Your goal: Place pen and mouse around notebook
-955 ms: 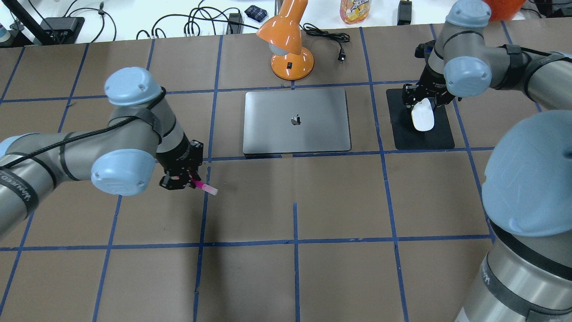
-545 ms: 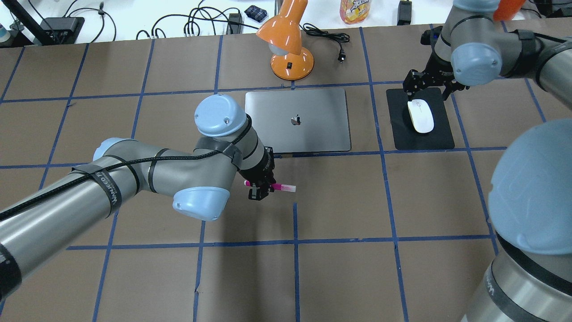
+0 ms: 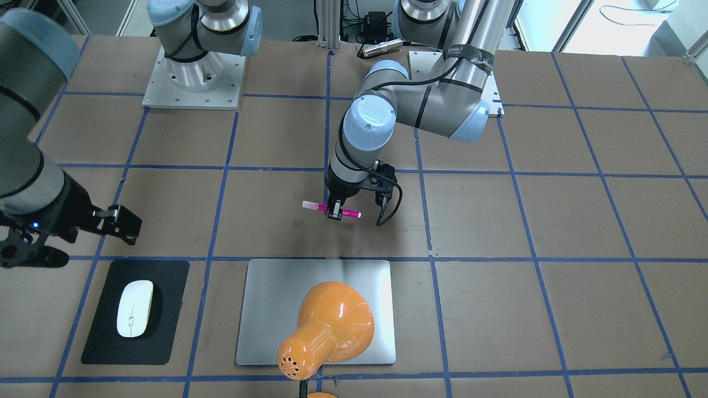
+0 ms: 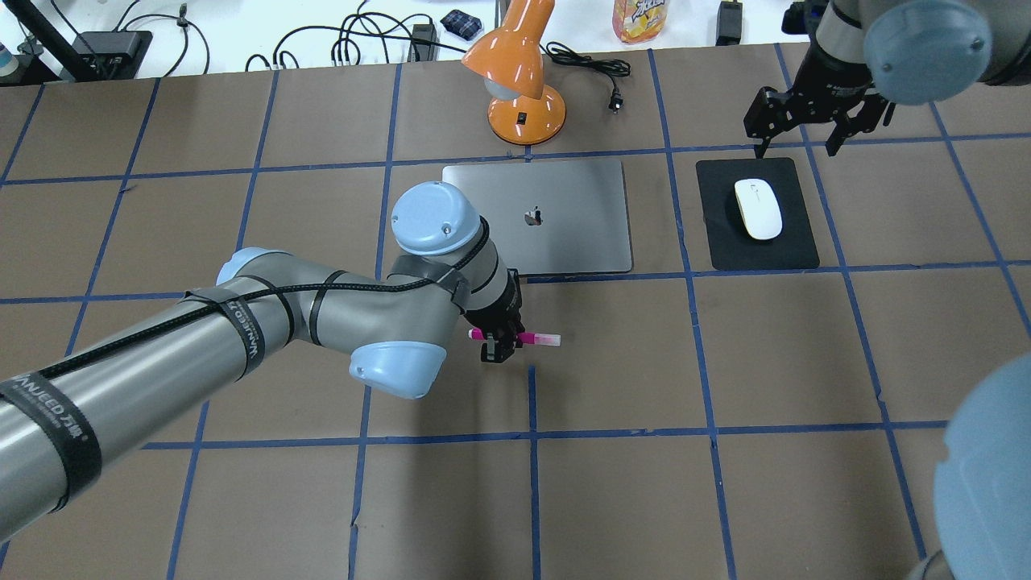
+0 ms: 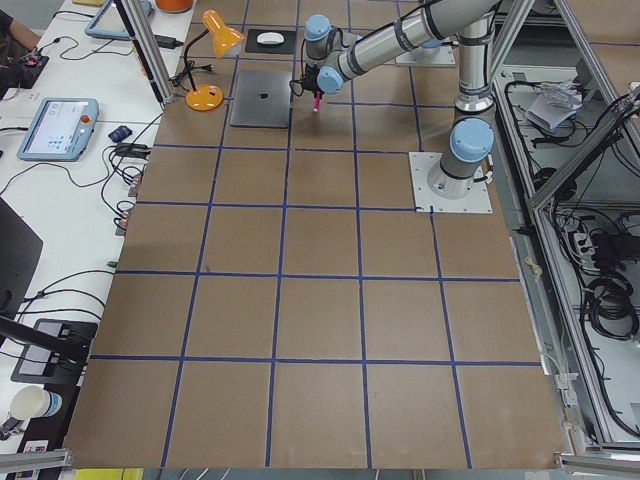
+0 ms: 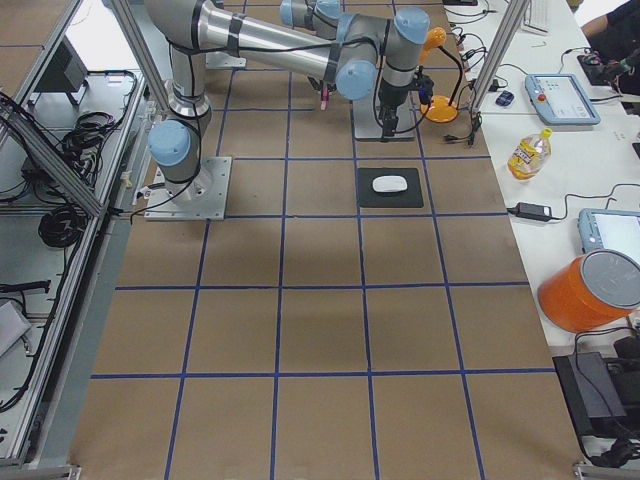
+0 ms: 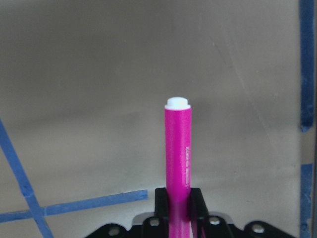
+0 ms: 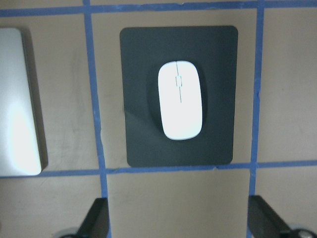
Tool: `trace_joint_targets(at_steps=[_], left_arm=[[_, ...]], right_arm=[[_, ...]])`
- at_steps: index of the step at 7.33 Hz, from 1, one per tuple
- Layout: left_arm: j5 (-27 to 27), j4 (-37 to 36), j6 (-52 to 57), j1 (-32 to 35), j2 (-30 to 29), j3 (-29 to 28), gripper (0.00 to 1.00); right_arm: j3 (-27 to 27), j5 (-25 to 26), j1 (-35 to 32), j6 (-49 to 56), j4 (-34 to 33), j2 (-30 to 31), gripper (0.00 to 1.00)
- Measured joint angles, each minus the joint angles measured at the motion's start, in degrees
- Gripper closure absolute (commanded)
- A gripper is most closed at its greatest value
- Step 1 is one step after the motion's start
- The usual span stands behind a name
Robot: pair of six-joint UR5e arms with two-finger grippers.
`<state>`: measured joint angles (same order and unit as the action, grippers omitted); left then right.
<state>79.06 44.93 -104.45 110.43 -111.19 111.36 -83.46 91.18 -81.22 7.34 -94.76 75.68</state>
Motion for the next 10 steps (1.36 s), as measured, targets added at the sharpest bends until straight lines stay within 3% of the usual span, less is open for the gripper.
trace_joint_targets(at_steps=[3,4,5,7,10], left_arm=[[0.1,0.1,-3.6,1.0,-2.5,-1.3,1.00],[0.3,0.1,-4.1,1.4,-2.9,-1.4,0.75],[0.3,0.0,-4.5,1.7,-3.3,-1.4,0.01],[0.3,0.1,-5.3,1.9,-3.5,-1.4,0.00],[0.1,0.5,-2.6,1.5,-1.8,-2.3,0.00]], right_arm=[[4.5,-0.5,-1.3,-1.5,15.3,6.0,0.00],[4.8,-0.6,-1.8,-1.6,17.5,7.3,0.00],[4.6,-0.6,-2.0,-1.6,18.1,8.4,0.00],[4.3,-0.6,-2.3,-1.5,17.4,9.3,0.00],[3.6,-0.1,-6.3,-5.3,11.1,8.6,0.00]])
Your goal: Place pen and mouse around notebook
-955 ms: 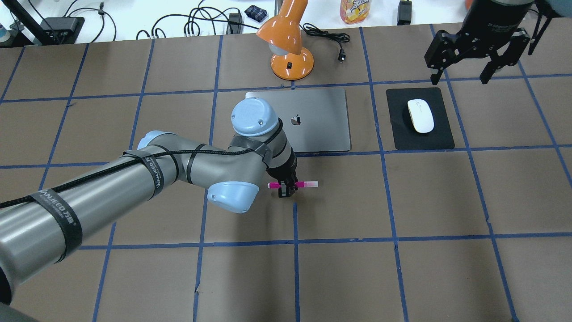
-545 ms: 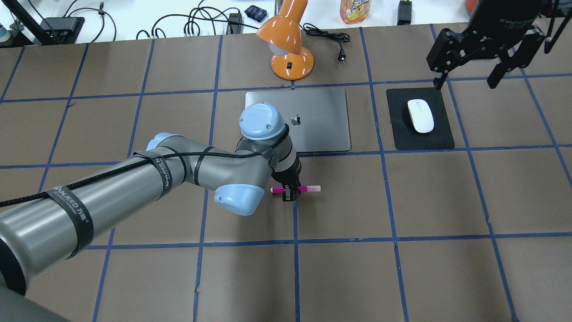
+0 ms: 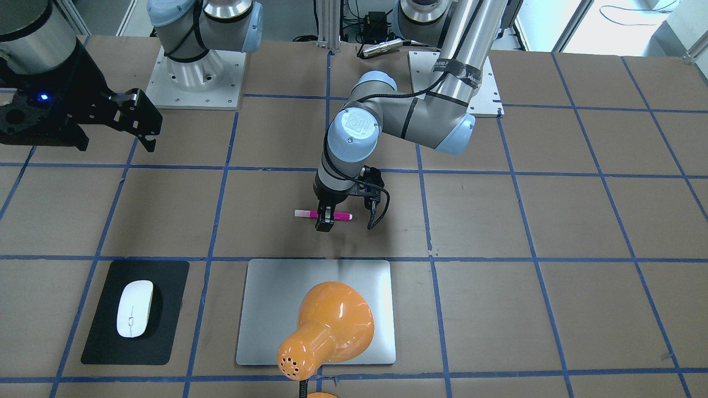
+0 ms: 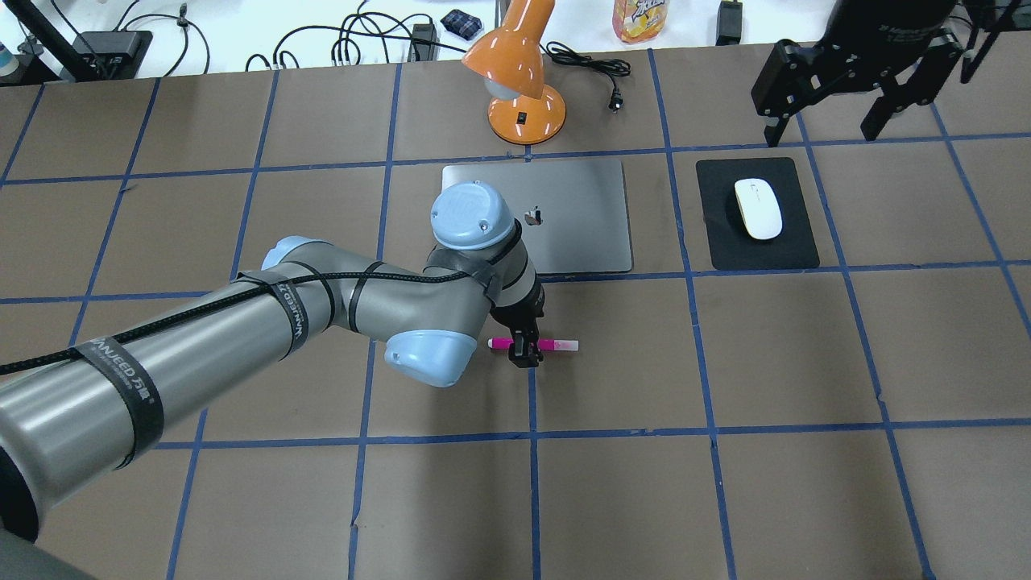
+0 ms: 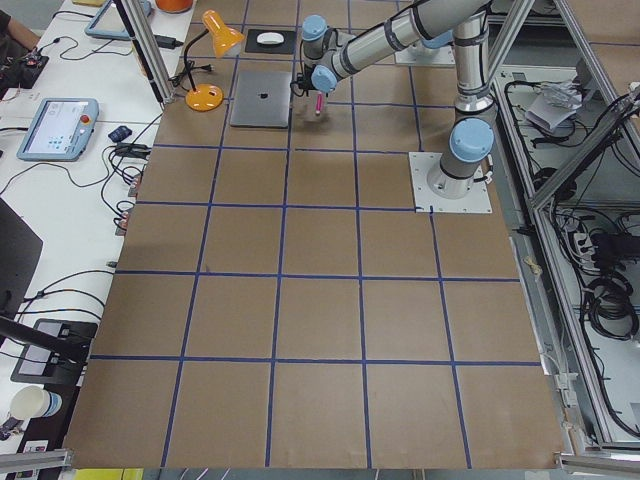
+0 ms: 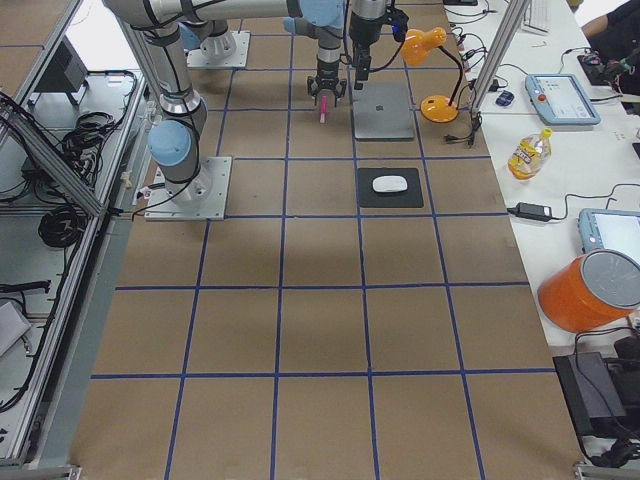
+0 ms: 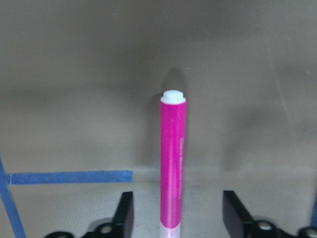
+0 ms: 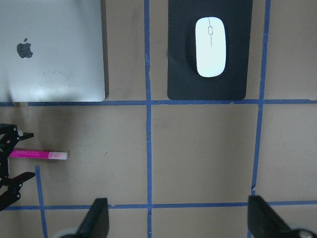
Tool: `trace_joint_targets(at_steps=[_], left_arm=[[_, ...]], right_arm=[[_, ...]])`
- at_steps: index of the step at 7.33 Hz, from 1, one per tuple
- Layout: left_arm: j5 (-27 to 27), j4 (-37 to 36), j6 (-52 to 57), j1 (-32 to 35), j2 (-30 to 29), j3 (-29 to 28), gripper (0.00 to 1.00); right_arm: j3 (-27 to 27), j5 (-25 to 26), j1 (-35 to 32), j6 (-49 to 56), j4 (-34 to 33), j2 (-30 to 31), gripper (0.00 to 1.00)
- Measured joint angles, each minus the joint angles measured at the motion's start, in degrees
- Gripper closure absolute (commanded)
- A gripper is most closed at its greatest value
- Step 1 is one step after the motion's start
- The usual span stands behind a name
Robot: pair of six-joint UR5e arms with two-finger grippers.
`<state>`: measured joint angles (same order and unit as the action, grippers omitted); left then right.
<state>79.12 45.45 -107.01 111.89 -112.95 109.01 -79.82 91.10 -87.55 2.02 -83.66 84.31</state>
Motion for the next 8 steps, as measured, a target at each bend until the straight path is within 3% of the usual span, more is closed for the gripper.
trace_joint_targets(at_steps=[2,5,8], left_arm=[[-0.1,3.6,14.6,-3.3,3.2,-0.9,0.00],[0.4,17.6,47.8,-14.3,12.4,-2.4,0.00],[2.4,41.4,81.9,-25.1,20.1,-12.4,0.00]], right_arm=[[-3.4,-0.3,-1.0,-2.9,-2.8,0.6,0.00],[-5.9,0.1,-1.2,-4.0,-4.4,2.5,0.00],[-5.9,0.2,-1.1,-4.2,-4.5,2.7,0.00]])
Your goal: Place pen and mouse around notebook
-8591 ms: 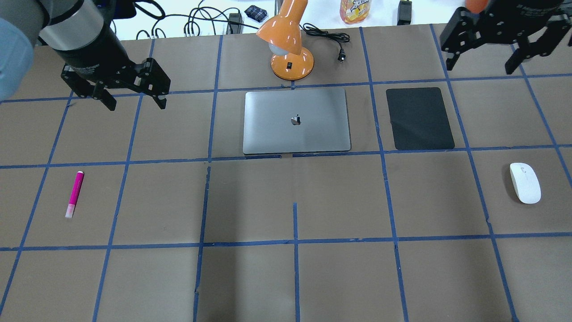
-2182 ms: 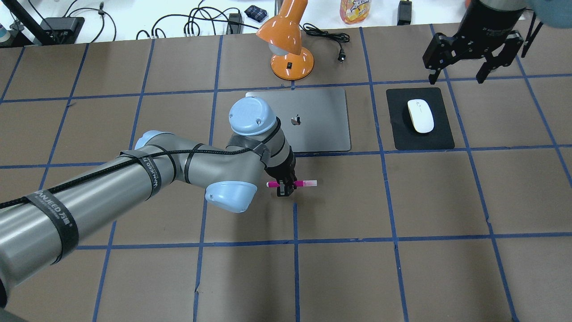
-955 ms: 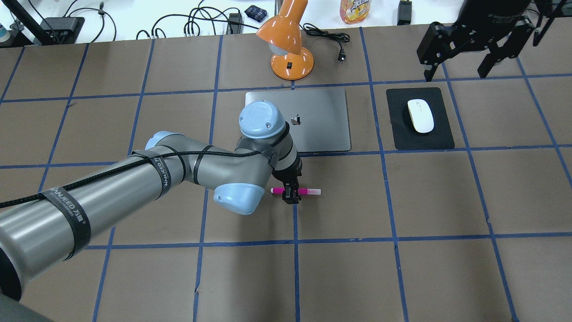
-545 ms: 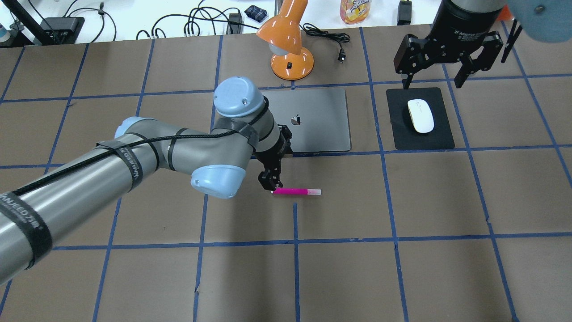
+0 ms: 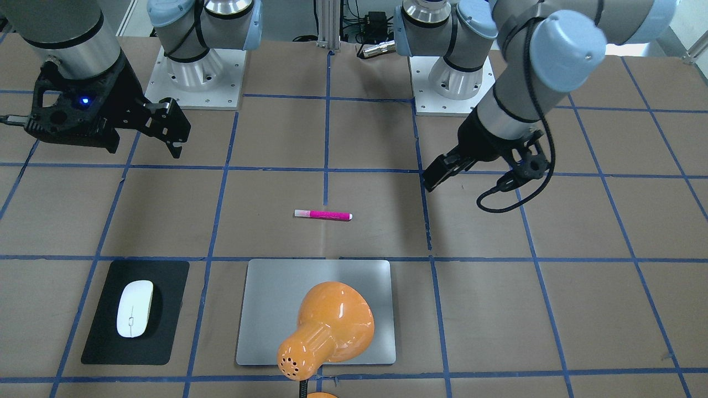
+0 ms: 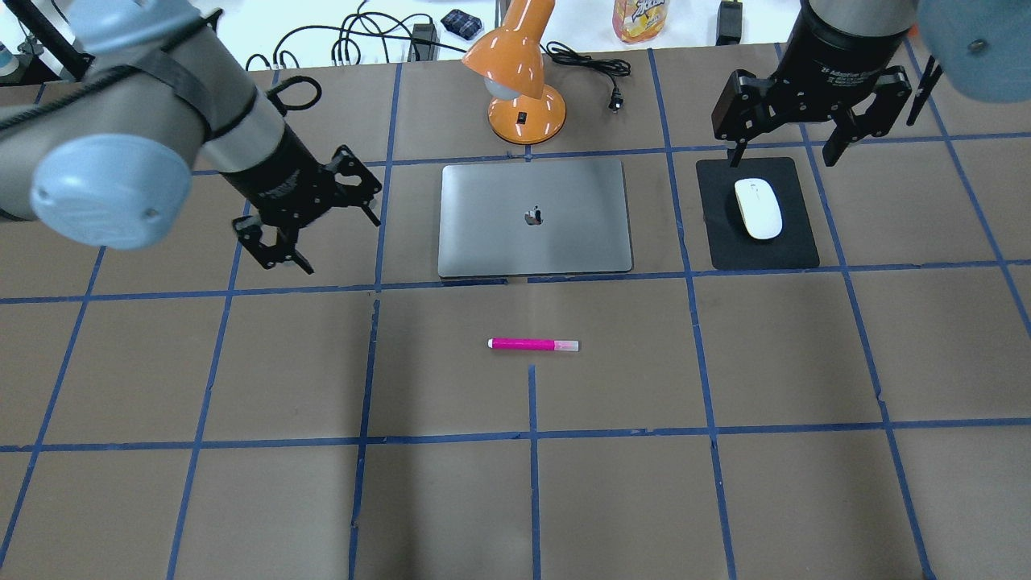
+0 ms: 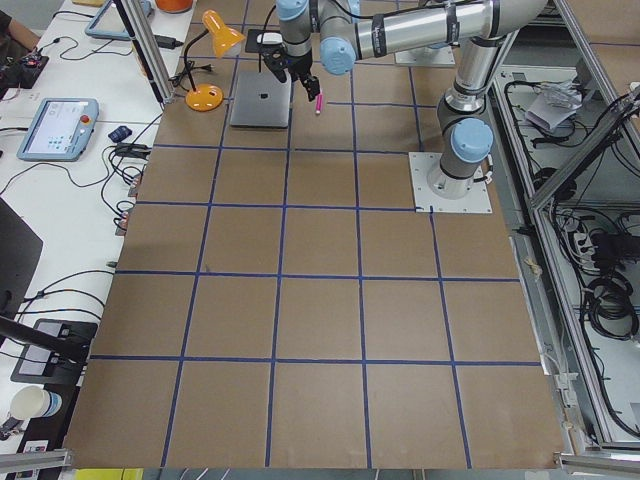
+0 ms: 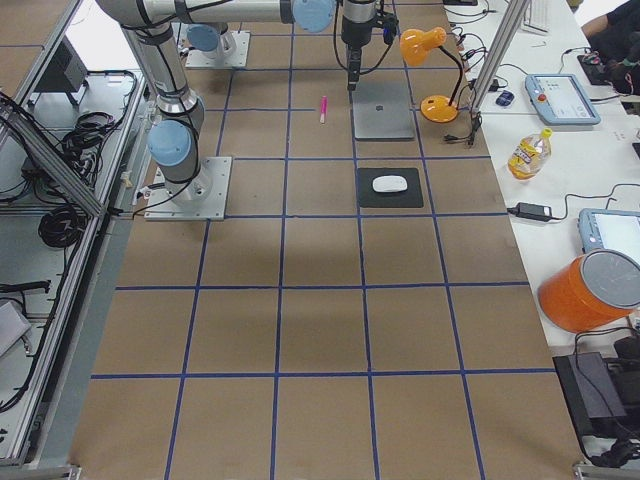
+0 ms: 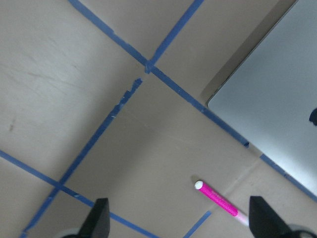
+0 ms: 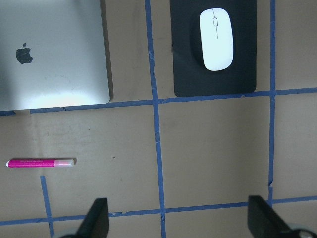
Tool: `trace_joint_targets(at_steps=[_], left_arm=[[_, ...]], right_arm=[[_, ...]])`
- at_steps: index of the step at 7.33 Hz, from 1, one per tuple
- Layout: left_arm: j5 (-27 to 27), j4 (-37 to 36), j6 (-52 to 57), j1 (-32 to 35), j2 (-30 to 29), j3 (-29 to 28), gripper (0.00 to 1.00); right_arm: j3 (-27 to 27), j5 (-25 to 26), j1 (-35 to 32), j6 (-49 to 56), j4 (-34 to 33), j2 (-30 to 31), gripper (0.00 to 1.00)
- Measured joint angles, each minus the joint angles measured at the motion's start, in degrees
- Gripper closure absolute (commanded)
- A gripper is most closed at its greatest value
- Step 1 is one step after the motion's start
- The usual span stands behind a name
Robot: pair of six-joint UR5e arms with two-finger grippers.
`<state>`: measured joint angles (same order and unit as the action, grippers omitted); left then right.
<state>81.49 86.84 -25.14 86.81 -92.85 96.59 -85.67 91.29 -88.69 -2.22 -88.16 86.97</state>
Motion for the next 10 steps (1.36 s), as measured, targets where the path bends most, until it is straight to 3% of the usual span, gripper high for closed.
trace_joint_targets(at_steps=[1,3,8,10], left_arm=[[3.9,6.6,10.7,-1.2,1.7,-3.8,0.00],[8.2,10.6,20.9,-1.4,2.9,-8.2,0.00],[9.2,0.4,27.0,0.5,0.0,-9.6,0.00],[9.2,-0.1,27.2,0.7,-0.3,-9.7,0.00]], right_arm=[[0.0,0.0,0.0,0.0,0.0,0.0,0.00],[0.1,-0.1,0.0,0.0,0.0,-0.1,0.00],[0.5,-0.9,0.0,-0.5,-0.1,-0.4,0.00],[1.3,-0.9,-0.1,-1.0,-0.1,-0.6,0.00]])
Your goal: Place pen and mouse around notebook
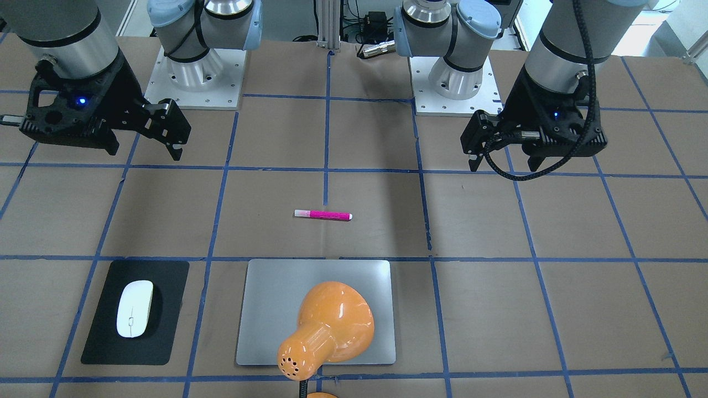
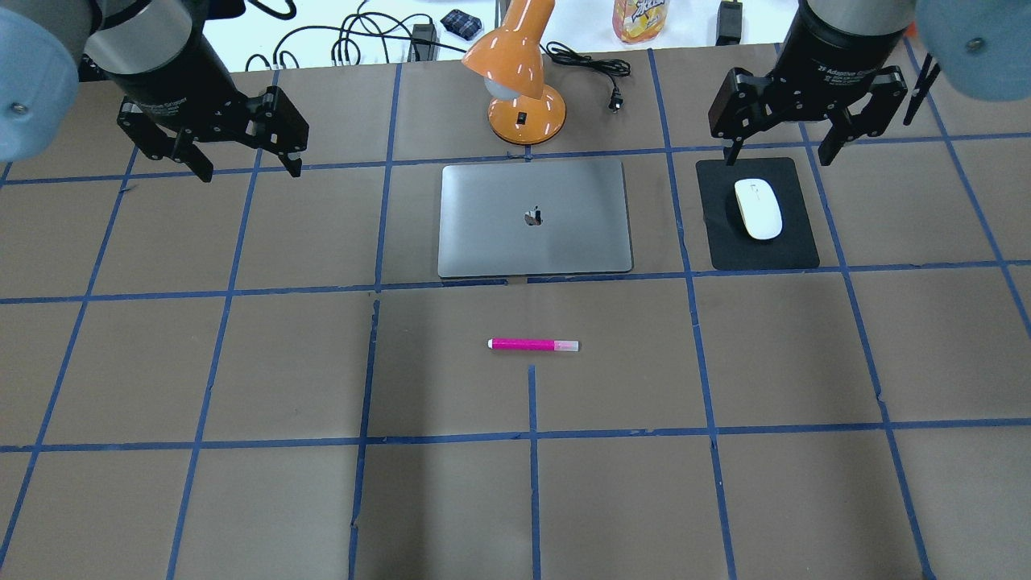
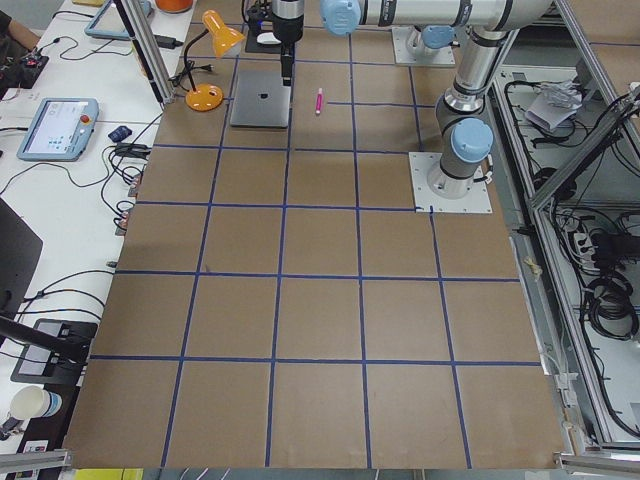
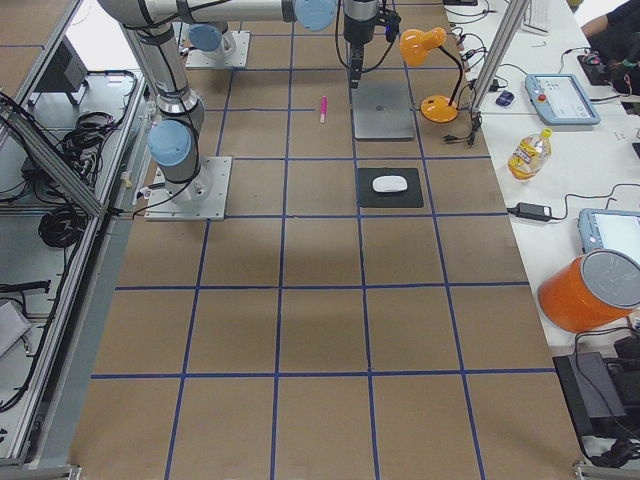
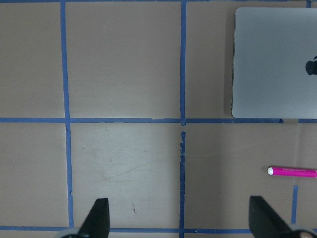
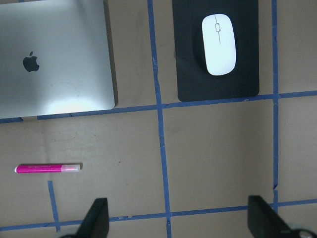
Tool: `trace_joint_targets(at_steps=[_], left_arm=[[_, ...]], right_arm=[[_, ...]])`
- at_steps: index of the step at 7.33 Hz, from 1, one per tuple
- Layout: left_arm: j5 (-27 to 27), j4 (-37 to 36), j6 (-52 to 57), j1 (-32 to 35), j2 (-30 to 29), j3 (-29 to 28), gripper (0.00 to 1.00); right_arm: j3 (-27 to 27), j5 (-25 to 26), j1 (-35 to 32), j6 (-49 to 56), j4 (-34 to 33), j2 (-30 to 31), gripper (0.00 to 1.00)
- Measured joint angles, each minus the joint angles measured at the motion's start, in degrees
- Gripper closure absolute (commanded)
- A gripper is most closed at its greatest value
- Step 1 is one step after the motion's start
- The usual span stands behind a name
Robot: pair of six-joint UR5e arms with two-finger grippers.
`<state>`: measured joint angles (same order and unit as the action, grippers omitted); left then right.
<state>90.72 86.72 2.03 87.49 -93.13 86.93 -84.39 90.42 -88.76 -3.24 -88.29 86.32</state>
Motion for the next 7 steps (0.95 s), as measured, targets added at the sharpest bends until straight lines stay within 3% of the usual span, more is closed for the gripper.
trace_joint_targets(at_steps=[7], left_arm=[[0.0,1.0,1.0,0.6,0.6,0.4,0.00]], right_arm=[[0.4,0.0,0.0,-0.1,0.0,-0.1,0.00]])
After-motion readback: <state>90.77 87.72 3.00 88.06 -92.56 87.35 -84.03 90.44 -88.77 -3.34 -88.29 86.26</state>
